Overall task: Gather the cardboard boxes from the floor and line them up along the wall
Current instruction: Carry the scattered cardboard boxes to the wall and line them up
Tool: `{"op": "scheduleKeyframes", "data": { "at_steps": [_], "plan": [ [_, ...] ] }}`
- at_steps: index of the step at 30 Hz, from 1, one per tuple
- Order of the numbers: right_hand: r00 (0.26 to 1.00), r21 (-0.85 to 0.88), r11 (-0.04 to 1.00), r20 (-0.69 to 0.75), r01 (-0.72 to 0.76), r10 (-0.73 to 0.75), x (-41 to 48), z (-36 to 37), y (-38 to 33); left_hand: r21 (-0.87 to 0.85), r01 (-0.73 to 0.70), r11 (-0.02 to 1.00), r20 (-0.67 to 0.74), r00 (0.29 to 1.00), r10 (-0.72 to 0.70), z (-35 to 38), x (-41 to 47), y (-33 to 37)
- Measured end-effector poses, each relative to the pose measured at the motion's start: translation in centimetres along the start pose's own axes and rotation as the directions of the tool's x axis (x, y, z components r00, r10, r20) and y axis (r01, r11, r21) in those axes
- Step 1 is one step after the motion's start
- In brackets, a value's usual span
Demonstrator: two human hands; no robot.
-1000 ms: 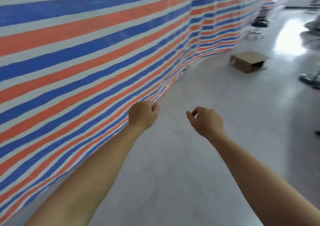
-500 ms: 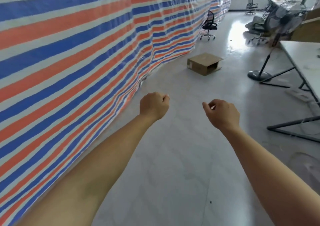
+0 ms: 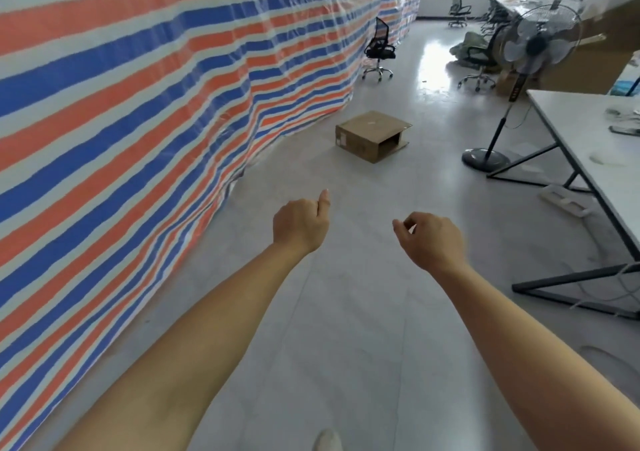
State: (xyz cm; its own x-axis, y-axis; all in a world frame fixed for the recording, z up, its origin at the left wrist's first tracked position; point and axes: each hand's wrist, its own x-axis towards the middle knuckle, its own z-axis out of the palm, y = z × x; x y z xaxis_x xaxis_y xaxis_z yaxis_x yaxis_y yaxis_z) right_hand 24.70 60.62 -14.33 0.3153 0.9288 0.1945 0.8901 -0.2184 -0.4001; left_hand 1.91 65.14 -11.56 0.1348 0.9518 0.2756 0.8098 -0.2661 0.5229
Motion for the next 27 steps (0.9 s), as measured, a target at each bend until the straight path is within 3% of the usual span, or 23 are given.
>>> {"op": "scheduleKeyframes", "data": {
  "at_steps": [8, 13, 19, 27],
  "plan": [
    [0.998, -0.042, 0.997, -0.005, -0.069, 0.069, 20.2, 0.8, 5.7, -0.015, -0.044, 0.999, 0.071, 0.996, 0.045, 7.8, 21.8, 4.8],
    [0.993, -0.032, 0.993, -0.034, -0.116, 0.115, 36.1, 3.3, 13.0, -0.028, -0.064, 0.998, 0.104, 0.992, 0.067, 18.0, 37.2, 9.2],
    [0.996, -0.044, 0.995, 0.020, -0.092, 0.093, 55.3, 4.5, 18.9, -0.023, 0.005, 1.000, 0.070, 0.998, -0.003, 27.1, 53.5, 13.7],
    [0.992, -0.043, 0.998, 0.121, -0.037, 0.042, 76.7, 6.9, 21.0, -0.026, 0.082, 0.996, 0.051, 0.995, -0.080, 34.4, 71.8, 14.6]
  ]
}}
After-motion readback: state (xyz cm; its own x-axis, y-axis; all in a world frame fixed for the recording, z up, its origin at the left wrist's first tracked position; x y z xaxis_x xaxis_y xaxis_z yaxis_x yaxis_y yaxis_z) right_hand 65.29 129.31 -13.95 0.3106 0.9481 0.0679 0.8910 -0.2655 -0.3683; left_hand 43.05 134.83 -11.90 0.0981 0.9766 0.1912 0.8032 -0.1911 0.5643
